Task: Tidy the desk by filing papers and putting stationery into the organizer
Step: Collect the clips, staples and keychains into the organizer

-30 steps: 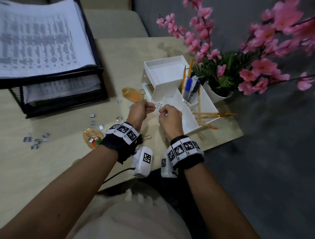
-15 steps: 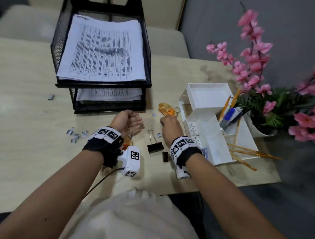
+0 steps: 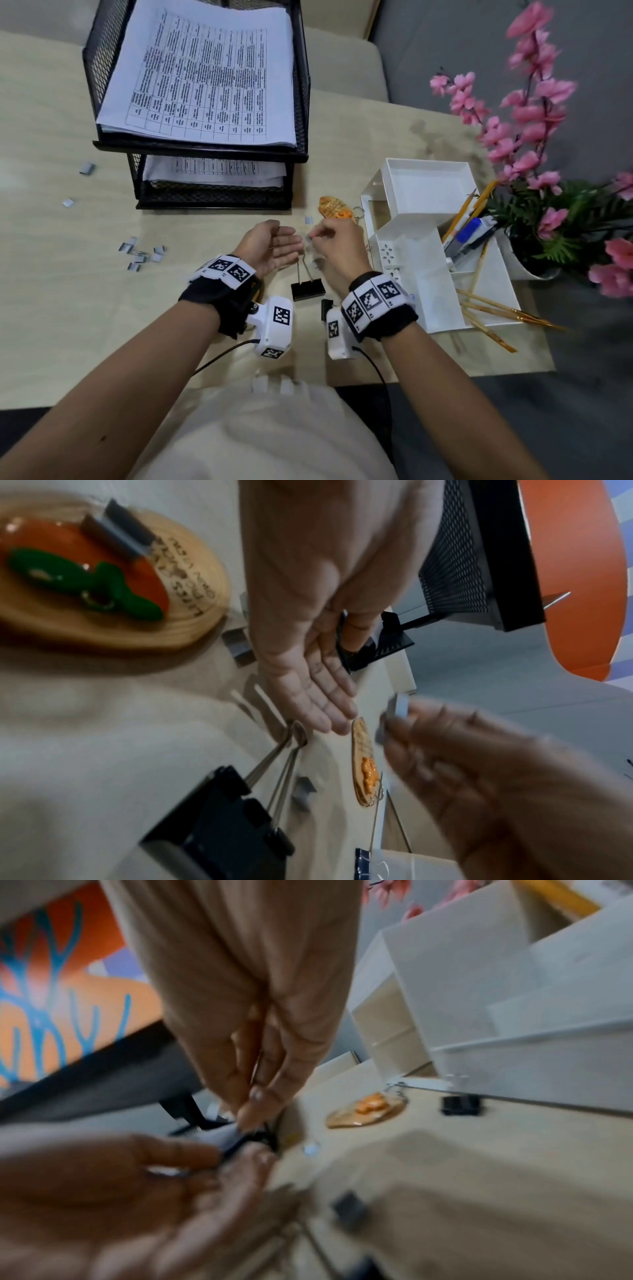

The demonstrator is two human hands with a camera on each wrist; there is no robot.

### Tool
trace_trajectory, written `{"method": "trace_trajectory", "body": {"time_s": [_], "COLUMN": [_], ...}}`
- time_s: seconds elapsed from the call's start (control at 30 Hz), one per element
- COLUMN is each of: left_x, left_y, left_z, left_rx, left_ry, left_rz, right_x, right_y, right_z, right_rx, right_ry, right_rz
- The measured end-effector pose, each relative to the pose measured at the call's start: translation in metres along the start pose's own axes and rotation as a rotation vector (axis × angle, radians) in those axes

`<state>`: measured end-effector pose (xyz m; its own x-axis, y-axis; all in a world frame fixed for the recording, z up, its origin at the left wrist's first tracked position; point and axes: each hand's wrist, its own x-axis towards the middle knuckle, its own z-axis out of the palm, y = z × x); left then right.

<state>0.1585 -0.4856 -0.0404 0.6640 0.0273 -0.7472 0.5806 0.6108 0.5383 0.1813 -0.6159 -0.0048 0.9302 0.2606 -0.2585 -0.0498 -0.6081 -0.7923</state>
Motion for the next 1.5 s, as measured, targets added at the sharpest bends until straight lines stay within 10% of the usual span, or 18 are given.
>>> {"method": "trace_trajectory", "body": {"time_s": [0.17,0.47,1.17,1.5], "left_x": [0.002,0.001,-0.01,-0.011], "left_y": [0.005,0.02,0.001,0.002], "left_z": [-0.002,-0.046,-0.03,-0.015], "left_rx": [-0.075,-0.105,-0.115,-0.223], "left_ry": [-0.027,-0.053,0.069,-0.057], "left_rz": [-0.068,-0.087,-0.025,-0.055], "right_x": [0.025,0.045,-0.002,0.008], "right_y": [-0.031,-0.001,0.045,-0.028], "right_z": [-0.004,0.026,-0.003,0.006], "right_rx": [0.009,-0.712,-0.629,-0.123], "right_ry": [-0.026,-0.155,-0.266,-0.247], "right_rz": [-0.063,-0.191,-0.203,-0.231]}}
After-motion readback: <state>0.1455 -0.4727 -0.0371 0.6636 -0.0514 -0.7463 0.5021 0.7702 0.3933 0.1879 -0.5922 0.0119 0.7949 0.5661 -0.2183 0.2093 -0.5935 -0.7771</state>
